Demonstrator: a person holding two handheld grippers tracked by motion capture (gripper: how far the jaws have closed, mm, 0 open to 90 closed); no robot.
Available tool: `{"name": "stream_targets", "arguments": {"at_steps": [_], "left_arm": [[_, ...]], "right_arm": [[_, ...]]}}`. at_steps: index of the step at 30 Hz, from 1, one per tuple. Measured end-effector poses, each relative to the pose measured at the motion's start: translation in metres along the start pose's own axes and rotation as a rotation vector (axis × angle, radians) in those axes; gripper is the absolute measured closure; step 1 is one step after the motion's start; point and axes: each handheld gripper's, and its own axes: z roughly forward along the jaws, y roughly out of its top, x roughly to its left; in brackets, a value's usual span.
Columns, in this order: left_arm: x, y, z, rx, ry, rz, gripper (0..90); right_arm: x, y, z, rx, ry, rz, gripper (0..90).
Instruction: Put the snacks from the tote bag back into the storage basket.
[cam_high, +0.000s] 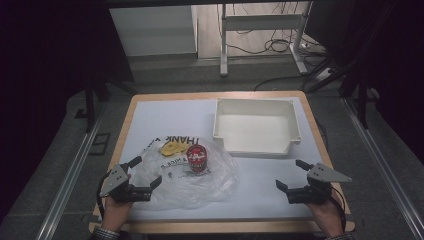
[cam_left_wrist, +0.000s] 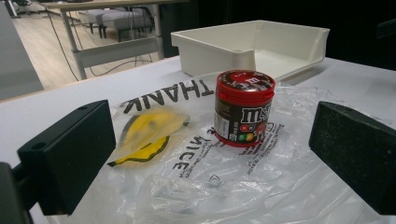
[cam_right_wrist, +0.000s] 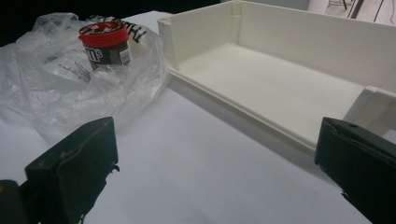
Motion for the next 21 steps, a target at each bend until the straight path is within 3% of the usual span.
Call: {"name": "stream_targets", "arguments": {"at_steps": [7, 21], "left_arm": [[0.0002, 0.0002, -0.0006, -0.006, 0.002, 0.0, 0.4], [-0.0003, 0.0005, -0.001, -0.011, 0.007, 0.005, 0.4]], "right_arm": [[0.0002, 0.0003, 0.0039, 0.017, 0.006, 0.018, 0.0], [0.0034, 0.0058, 0.0079, 0.025, 0.016, 0.0, 0.0]]}}
